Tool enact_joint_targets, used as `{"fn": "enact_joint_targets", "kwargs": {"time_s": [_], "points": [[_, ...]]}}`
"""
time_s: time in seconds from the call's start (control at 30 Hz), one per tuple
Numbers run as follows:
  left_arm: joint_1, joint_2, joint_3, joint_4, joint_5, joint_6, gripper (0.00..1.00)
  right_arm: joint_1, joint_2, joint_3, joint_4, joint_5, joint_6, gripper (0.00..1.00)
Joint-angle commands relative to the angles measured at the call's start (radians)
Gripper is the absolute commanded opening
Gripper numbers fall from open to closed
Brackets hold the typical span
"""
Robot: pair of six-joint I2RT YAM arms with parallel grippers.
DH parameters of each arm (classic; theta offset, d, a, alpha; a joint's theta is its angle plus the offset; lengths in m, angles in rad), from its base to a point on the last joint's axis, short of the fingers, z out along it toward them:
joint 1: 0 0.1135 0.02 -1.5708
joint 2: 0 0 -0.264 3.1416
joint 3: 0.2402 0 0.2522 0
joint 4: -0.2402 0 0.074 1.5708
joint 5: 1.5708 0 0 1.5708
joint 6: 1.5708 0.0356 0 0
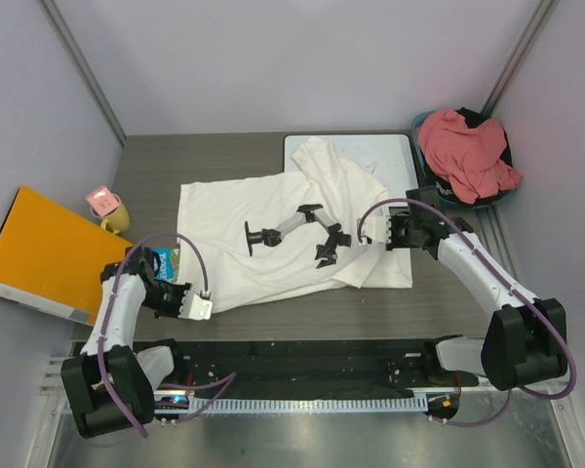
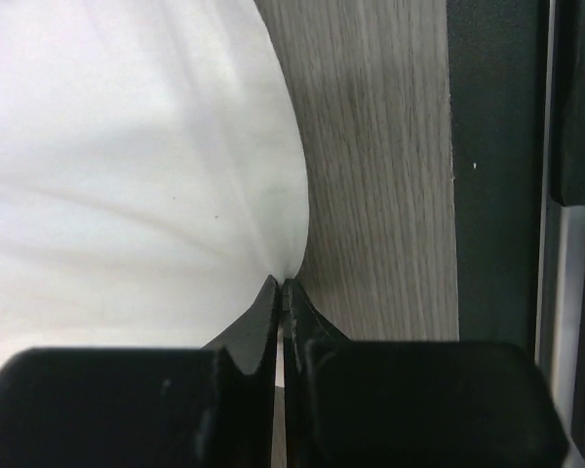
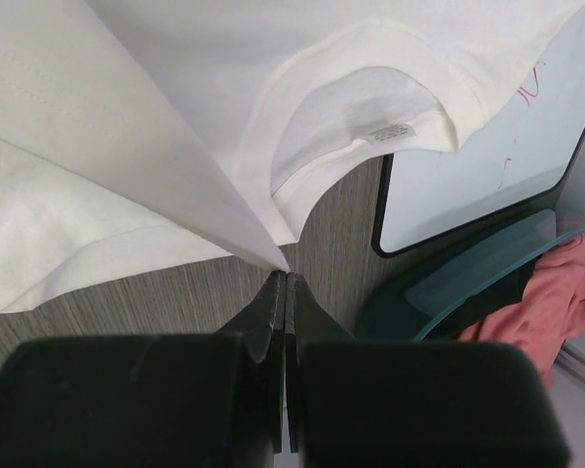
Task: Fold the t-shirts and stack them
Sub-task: Fold the flattened tshirt in 1/3 of the way
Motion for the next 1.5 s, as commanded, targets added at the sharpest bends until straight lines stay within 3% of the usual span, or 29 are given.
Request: {"fn": "enact_joint_targets", "kwargs": {"time_s": [0.0,0.23,0.67,1.47], "points": [[0.003,0.008,0.113,-0.238,-0.012,0.547,0.00,-0.011,-0.002,0.062,0.024,0.010,0.055,0.01],[0.001,0.054,0.201,-0.289,-0.022,0.548,0.00,-0.013,0.019,0.085,0.056,0.022,0.083,0.01],[0.001,0.157,0.294,-0.061,0.034,0.443,0.00,-0.019,0.073,0.143,0.139,0.055,0.084,0.01],[-0.036,0.294,0.412,0.211,0.067,0.308,0.09,-0.019,0.163,0.159,0.367,0.099,0.117,0.01]]}}
